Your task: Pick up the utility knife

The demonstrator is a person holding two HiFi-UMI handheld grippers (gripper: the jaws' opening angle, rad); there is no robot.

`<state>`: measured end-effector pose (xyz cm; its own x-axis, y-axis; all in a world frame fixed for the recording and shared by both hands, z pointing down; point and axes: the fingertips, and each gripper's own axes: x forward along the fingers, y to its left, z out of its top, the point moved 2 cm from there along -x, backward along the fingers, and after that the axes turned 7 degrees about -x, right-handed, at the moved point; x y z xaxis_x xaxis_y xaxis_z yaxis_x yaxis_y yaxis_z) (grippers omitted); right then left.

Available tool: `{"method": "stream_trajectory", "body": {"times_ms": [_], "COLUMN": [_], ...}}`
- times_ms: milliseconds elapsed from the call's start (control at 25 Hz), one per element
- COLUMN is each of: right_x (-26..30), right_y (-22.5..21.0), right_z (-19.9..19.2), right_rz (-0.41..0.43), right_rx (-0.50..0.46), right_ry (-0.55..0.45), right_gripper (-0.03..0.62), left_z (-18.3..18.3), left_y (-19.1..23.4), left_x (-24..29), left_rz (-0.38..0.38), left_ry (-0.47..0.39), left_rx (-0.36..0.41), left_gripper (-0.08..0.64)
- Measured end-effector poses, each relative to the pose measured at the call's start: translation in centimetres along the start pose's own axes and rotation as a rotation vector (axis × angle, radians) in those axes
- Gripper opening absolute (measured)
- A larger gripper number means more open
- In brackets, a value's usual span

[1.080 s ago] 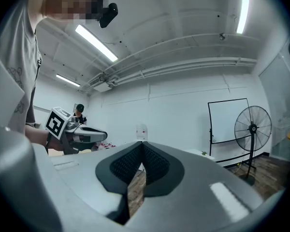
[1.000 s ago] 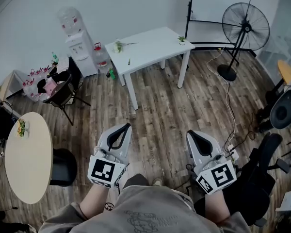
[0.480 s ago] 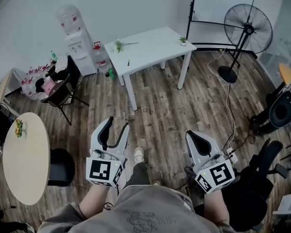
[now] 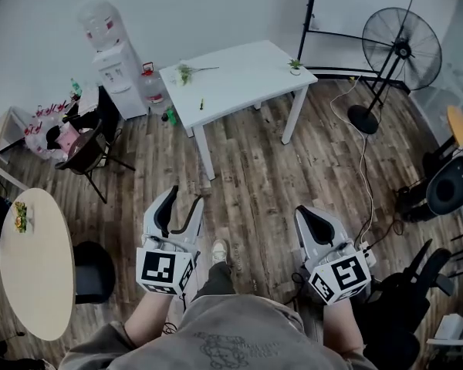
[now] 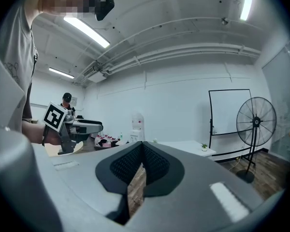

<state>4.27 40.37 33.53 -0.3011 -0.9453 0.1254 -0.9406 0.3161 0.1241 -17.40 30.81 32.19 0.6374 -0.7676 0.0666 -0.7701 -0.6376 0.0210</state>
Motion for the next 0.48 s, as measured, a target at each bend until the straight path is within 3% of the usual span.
{"method": "stream_trajectory", "body": {"times_ms": [480], "right_x": [16.9], "right_y": [-3.9], "right_z": [1.8], "right_rz": [0.004], "right_rx": [0.004], "right_ry": [0.042], "right_gripper": [0.029], "left_z": [1.1], "left_y": [11.9], "left_x": [11.6], "left_rz": [-0.022], "left_ry": [0.03], "left_rx": [-0.011], "left_gripper": [0.193]}}
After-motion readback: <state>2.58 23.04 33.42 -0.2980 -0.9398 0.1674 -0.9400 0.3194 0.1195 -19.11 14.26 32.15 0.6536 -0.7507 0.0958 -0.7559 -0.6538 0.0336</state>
